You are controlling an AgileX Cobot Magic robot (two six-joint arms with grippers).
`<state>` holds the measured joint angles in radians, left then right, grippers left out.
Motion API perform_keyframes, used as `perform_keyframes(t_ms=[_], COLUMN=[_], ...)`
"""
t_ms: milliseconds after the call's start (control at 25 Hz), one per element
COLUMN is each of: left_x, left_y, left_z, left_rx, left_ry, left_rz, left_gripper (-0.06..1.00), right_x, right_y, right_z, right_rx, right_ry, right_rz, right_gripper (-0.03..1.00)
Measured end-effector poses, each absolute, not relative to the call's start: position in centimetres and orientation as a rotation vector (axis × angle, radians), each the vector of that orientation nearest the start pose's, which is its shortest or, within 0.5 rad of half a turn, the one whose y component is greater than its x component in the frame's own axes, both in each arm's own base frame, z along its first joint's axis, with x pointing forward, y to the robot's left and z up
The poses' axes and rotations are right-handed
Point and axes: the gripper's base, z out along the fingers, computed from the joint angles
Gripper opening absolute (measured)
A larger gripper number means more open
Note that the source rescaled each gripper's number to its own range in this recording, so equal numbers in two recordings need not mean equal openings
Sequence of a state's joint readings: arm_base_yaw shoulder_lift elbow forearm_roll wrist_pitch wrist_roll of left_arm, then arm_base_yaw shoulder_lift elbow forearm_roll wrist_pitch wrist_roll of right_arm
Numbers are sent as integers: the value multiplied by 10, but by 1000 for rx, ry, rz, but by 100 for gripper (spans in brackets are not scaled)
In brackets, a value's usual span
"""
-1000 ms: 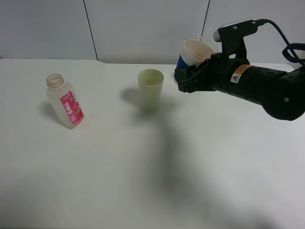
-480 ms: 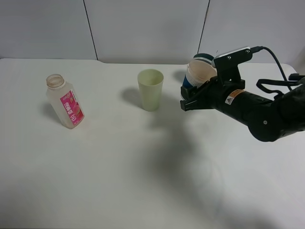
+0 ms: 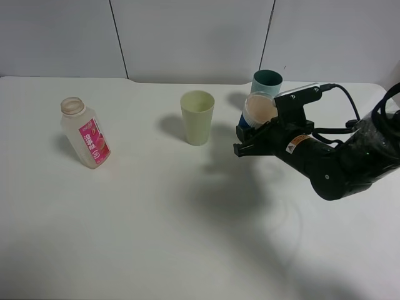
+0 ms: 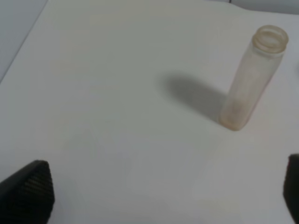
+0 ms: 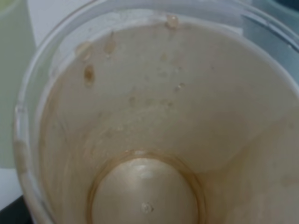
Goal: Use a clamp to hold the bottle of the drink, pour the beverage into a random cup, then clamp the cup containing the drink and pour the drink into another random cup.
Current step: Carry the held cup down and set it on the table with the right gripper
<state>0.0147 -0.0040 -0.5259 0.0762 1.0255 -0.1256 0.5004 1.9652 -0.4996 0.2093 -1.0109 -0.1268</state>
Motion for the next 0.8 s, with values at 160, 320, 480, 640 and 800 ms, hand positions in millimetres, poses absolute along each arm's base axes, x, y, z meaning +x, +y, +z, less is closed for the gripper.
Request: perform_keyframes(t_ms=[160, 320, 480, 640, 800], left_x=[-8, -8, -8, -8, -8], left_y=[6, 6, 6, 6, 6], left_z=[287, 287, 287, 287, 287], left_rx=[-142, -142, -142, -142, -142], left_ry=[1972, 1972, 1972, 1972, 1972], left_rz=[18, 18, 18, 18, 18], left_gripper=[100, 100, 100, 100, 100], right_x=[268, 267, 266, 267, 266], right_y=[128, 126, 124, 122, 119], right_z=[90, 85, 84, 83, 82], right_rx=[-343, -318, -301, -297, -296], right_ry=[1934, 1984, 2009, 2011, 2033], right_rz=[174, 160, 151, 120, 83], right_gripper=[0, 0, 0, 0, 0])
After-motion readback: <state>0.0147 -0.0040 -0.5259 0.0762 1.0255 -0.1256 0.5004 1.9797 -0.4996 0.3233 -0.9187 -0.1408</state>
